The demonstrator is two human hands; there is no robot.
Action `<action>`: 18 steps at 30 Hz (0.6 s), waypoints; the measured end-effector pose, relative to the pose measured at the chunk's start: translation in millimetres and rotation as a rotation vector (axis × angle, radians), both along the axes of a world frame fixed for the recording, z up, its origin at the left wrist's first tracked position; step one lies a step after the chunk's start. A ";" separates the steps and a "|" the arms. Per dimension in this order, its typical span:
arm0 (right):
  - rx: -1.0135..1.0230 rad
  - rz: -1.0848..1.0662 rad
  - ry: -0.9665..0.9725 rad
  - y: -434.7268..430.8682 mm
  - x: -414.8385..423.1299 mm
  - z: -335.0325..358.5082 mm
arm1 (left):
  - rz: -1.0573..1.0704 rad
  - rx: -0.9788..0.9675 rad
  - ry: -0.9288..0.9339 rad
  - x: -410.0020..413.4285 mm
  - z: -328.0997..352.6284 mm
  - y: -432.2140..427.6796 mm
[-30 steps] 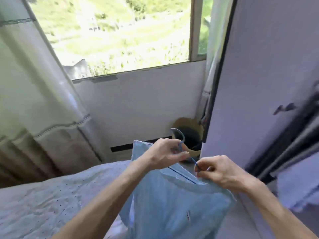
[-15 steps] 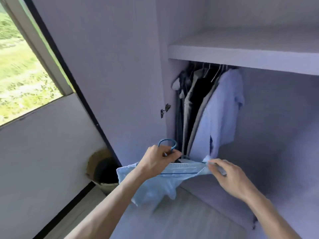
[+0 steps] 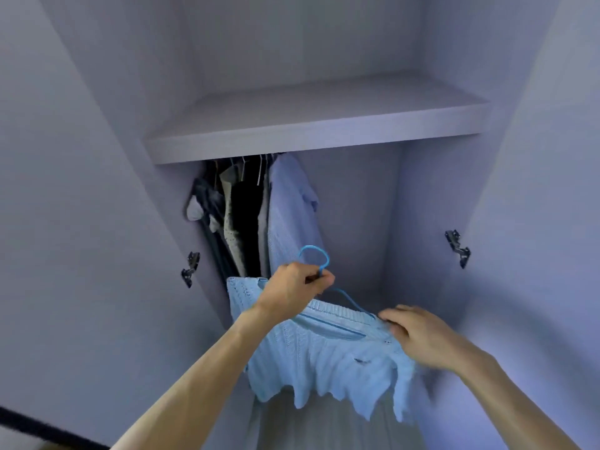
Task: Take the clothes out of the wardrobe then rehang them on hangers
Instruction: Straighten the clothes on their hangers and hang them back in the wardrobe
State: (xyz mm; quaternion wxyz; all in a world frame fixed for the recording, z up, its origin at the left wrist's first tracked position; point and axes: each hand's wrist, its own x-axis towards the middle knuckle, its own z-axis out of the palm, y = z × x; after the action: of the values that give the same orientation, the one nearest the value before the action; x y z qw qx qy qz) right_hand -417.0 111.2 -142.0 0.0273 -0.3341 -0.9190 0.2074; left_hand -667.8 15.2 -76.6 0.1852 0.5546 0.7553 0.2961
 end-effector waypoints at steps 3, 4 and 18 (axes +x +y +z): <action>-0.271 -0.020 0.008 -9.8 13.1 -4.1 | -0.111 -0.008 0.011 5.6 -7.8 19.2; -0.373 -0.033 0.062 -15.0 16.0 -6.5 | -0.146 0.000 0.016 6.7 -9.3 24.2; -0.714 -0.432 0.373 9.2 -62.5 -51.3 | 0.034 -0.296 0.815 -124.8 1.3 30.6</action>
State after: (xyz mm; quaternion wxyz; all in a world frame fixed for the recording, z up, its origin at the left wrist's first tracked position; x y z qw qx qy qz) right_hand -479.5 120.5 -193.3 0.1182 -0.4634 -0.6786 0.5574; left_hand -792.7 45.7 -75.3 -0.0555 0.5810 0.8101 -0.0554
